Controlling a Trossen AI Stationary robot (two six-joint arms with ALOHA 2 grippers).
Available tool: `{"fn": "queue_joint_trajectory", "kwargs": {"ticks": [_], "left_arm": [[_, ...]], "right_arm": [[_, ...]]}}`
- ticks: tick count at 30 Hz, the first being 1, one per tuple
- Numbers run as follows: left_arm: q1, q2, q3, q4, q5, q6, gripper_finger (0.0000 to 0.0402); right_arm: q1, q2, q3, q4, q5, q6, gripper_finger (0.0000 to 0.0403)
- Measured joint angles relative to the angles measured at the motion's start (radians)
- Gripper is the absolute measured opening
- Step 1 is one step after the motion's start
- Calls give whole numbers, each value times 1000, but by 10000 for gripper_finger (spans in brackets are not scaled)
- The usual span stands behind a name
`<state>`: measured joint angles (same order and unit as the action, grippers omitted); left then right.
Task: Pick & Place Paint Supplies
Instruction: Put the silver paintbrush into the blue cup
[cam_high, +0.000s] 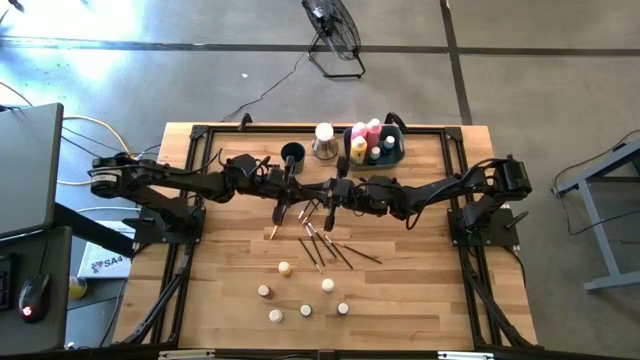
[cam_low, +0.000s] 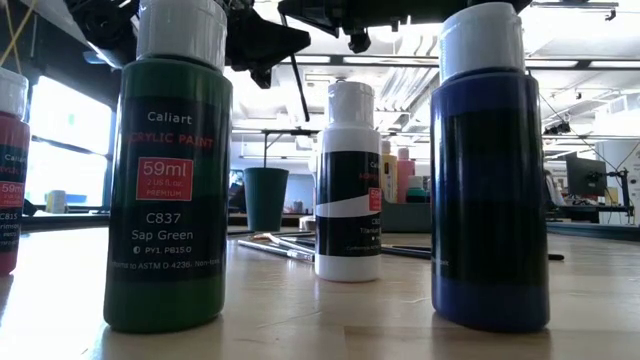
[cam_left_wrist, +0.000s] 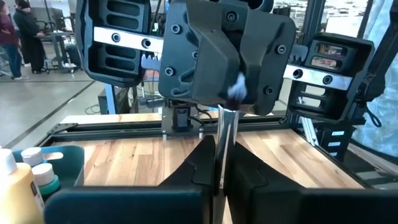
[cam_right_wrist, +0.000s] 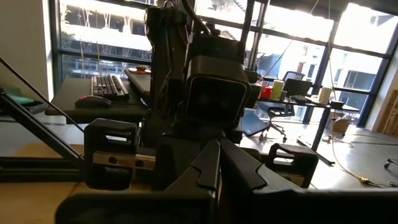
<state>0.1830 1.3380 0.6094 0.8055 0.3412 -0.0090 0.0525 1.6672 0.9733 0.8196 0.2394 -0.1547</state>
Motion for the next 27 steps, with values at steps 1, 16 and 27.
{"fn": "queue_joint_trajectory", "kwargs": {"ticks": [1, 16, 27], "left_arm": [[0, 0, 0, 0, 0, 0, 10], [0, 0, 0, 2, 0, 3, 14], [1, 0, -1, -5, -3, 8, 11]], "right_arm": [[0, 0, 0, 0, 0, 0, 3], [0, 0, 0, 9, -2, 26, 3], [2, -18, 0, -3, -8, 19, 83]]}}
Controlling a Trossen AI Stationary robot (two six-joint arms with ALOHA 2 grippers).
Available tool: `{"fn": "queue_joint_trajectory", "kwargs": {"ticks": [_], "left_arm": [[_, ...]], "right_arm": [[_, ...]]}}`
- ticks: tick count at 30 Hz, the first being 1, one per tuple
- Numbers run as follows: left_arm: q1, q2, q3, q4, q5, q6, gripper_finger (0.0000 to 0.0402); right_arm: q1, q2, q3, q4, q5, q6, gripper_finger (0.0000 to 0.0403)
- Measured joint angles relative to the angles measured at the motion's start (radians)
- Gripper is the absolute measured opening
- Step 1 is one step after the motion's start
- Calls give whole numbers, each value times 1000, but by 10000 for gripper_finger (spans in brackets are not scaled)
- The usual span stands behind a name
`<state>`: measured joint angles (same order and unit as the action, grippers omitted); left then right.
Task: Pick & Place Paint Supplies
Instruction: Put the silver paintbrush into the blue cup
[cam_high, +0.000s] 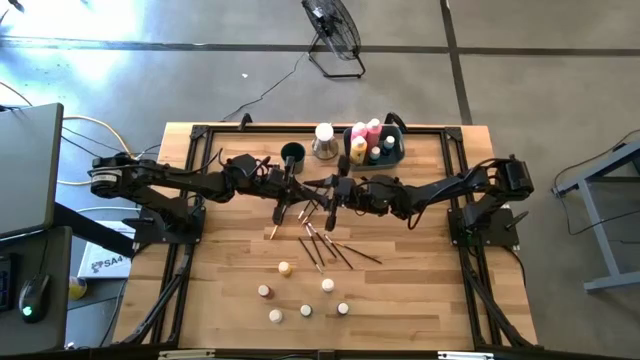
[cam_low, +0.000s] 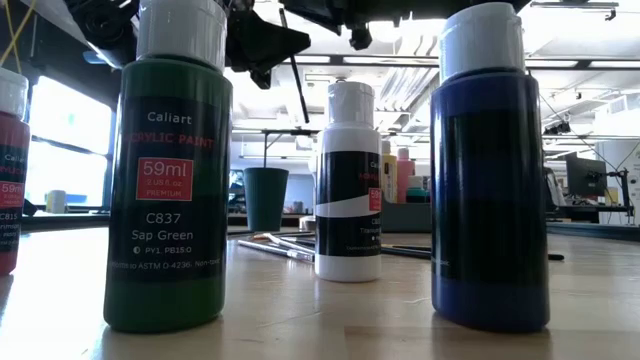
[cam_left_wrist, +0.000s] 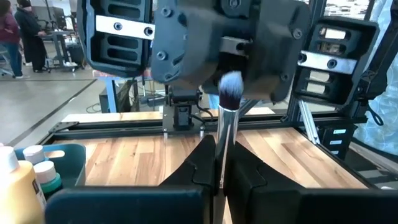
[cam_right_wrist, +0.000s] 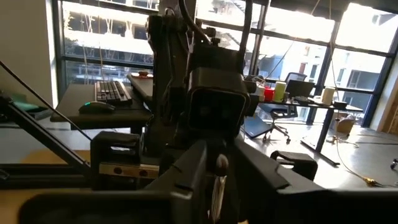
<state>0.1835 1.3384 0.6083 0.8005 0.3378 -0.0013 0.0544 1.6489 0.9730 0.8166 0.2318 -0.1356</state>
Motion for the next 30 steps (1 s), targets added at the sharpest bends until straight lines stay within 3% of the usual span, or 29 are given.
{"fn": "queue_joint_trajectory", "kwargs": {"ticks": [5, 9, 19, 24, 30], "left_arm": [[14, -23, 0, -58, -44, 42, 10], [79, -73, 0, -140, -61, 50, 10], [293, -153, 0, -241, -84, 62, 10], [385, -144, 0, -254, -160, 58, 10], [435, -134, 0, -262, -179, 47, 10]], "right_arm": [[13, -18, 0, -19, 64, -1, 148], [38, -94, 0, -146, 148, -26, 166], [85, -254, 0, -530, 163, 49, 139], [88, -254, 0, -606, 159, 88, 121], [88, -250, 0, -606, 159, 90, 106]]}}
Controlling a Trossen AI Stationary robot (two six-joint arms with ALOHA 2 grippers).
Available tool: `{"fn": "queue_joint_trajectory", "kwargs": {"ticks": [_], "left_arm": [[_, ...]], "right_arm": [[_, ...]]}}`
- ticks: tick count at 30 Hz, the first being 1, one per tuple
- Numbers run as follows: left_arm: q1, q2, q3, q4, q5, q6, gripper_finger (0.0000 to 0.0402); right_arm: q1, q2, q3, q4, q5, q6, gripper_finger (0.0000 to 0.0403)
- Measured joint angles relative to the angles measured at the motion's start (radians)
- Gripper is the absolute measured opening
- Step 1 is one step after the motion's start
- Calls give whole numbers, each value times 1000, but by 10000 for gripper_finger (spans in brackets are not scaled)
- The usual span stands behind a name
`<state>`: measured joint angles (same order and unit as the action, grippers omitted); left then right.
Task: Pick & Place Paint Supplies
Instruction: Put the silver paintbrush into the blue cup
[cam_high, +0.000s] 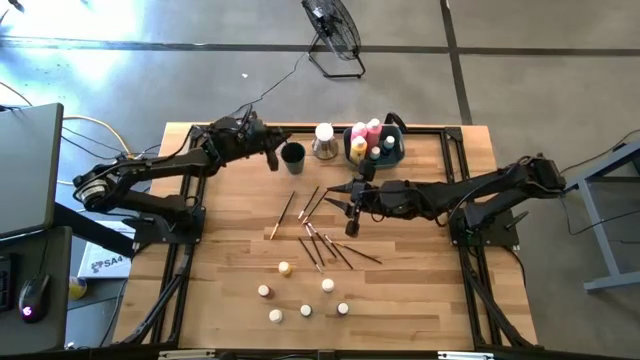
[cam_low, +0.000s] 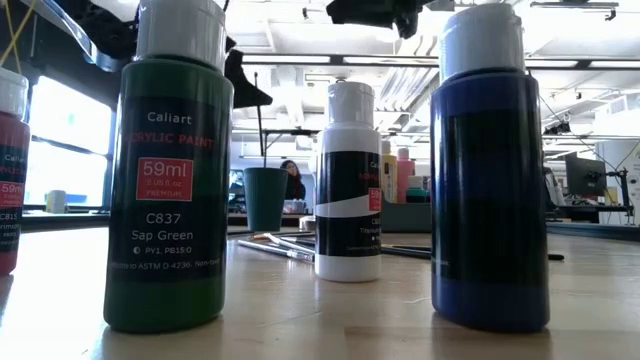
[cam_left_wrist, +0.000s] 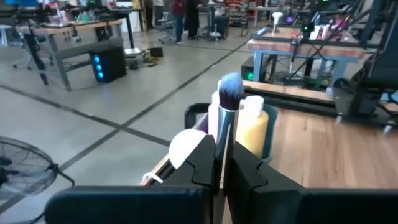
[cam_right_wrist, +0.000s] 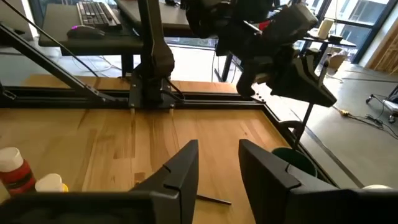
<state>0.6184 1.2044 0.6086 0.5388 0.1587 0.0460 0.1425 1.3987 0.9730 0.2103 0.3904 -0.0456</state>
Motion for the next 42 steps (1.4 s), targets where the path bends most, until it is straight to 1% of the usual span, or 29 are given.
{"fn": "queue_joint_trajectory", "kwargs": {"ticks": [4, 7, 13, 22, 32, 36, 39, 42], "left_arm": [[-3, 35, 0, -2, -19, -1, 10], [-3, 85, 0, 5, -31, -2, 10], [-3, 155, 1, 43, -59, -2, 10], [-3, 208, 0, 46, -60, -22, 10], [-3, 310, 0, 114, -51, -35, 10], [-3, 333, 0, 117, -49, -52, 11], [-3, 337, 0, 117, -48, -52, 21], [-3, 337, 0, 117, -46, -52, 41]], "right_arm": [[0, 0, 0, 14, -1, -1, 101], [0, 1, 0, 15, -2, 0, 99], [0, 1, 0, 18, -7, 0, 98], [0, 2, 0, 18, -7, 0, 98], [0, 2, 0, 18, -8, 0, 98], [0, 2, 0, 18, -8, 0, 98], [0, 2, 0, 18, -8, 0, 98], [0, 2, 0, 18, -8, 0, 98]]}}
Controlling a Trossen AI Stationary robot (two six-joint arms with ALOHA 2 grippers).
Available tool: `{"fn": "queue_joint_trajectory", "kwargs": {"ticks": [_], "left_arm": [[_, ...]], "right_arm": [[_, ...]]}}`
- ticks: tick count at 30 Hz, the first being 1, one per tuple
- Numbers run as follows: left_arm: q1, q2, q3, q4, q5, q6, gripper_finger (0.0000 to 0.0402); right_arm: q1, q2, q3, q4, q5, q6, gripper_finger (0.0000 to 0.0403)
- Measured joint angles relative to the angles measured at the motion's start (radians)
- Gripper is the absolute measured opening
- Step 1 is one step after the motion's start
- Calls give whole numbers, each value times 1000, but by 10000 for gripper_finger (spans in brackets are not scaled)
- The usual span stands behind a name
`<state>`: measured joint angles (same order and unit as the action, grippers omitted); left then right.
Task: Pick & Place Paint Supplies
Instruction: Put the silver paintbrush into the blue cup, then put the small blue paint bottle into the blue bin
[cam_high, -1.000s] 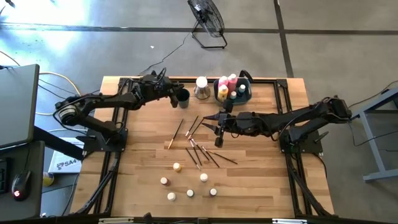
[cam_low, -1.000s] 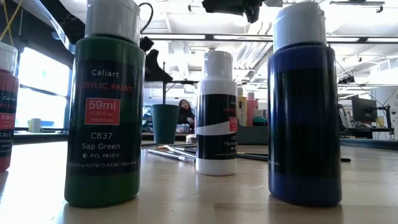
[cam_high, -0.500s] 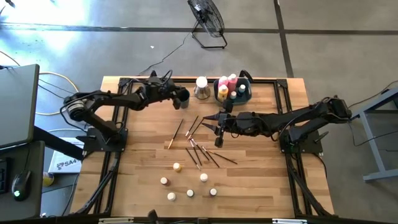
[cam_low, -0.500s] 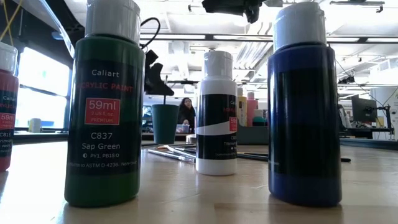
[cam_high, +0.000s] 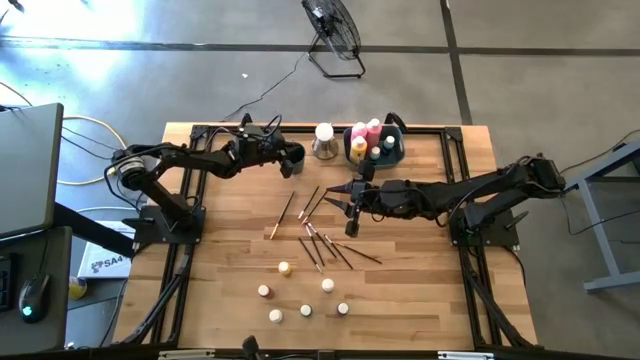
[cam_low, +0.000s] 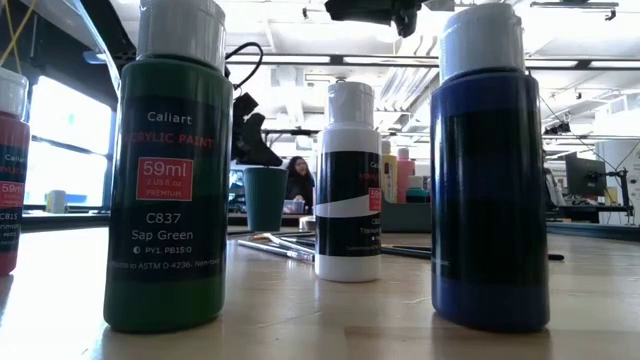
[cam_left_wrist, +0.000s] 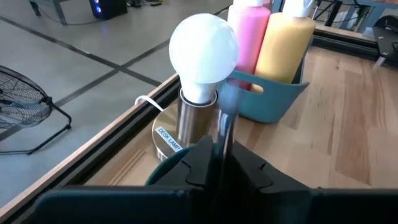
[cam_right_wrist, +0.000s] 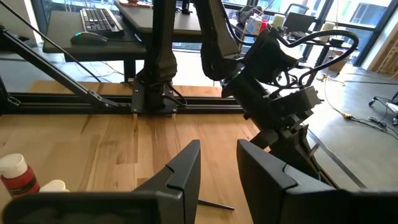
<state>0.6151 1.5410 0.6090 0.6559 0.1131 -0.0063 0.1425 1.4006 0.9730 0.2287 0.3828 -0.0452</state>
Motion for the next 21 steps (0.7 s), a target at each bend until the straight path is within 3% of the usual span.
{"fn": "queue_joint_trajectory", "kwargs": {"ticks": [12, 21], "left_arm": [[0, 0, 0, 54, 0, 2, 107], [0, -130, 0, 70, 49, 60, 113]], "right_arm": [[0, 0, 0, 0, 0, 0, 98], [8, 0, 0, 0, 0, -1, 98]]}}
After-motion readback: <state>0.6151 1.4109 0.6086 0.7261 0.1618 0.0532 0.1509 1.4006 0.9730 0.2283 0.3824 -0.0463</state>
